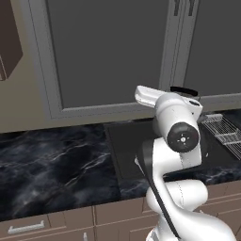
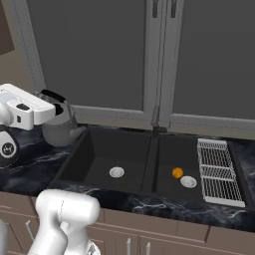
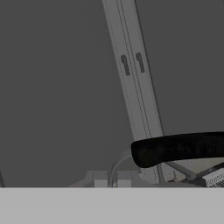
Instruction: Open the cabinet, pick the kettle from the cabinet, and place it in the sink.
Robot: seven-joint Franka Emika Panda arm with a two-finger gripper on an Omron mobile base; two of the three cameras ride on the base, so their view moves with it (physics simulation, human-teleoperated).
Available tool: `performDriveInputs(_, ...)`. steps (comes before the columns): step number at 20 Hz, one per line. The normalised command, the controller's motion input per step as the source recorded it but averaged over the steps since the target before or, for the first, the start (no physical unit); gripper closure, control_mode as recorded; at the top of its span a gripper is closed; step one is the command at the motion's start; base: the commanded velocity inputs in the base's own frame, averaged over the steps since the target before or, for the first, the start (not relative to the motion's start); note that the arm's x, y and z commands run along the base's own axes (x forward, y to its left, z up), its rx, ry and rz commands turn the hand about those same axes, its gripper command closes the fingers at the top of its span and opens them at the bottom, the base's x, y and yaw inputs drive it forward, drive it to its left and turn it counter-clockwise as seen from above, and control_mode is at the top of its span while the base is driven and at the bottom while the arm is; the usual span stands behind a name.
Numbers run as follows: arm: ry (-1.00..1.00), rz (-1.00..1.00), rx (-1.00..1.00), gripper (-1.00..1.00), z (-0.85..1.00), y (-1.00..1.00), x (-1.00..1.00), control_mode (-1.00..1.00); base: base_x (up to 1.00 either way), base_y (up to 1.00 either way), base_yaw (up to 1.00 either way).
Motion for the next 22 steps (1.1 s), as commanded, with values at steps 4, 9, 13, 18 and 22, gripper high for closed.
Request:
performDriveInputs(4, 0.0, 0.0, 0.0, 1.0, 0.0, 0.0, 0.0, 1.0, 0.0, 0.0, 0.0)
performDriveInputs(9, 0.0, 0.0, 0.0, 1.0, 0.0, 0.0, 0.0, 1.0, 0.0, 0.0, 0.0)
performDriveInputs(13, 0.0, 0.0, 0.0, 1.0, 0.0, 0.0, 0.0, 1.0, 0.0, 0.0, 0.0)
performDriveInputs(18, 0.0, 0.0, 0.0, 1.0, 0.0, 0.0, 0.0, 1.0, 0.0, 0.0, 0.0)
performDriveInputs(22, 0.0, 0.0, 0.0, 1.0, 0.0, 0.0, 0.0, -1.0, 0.0, 0.0, 0.0)
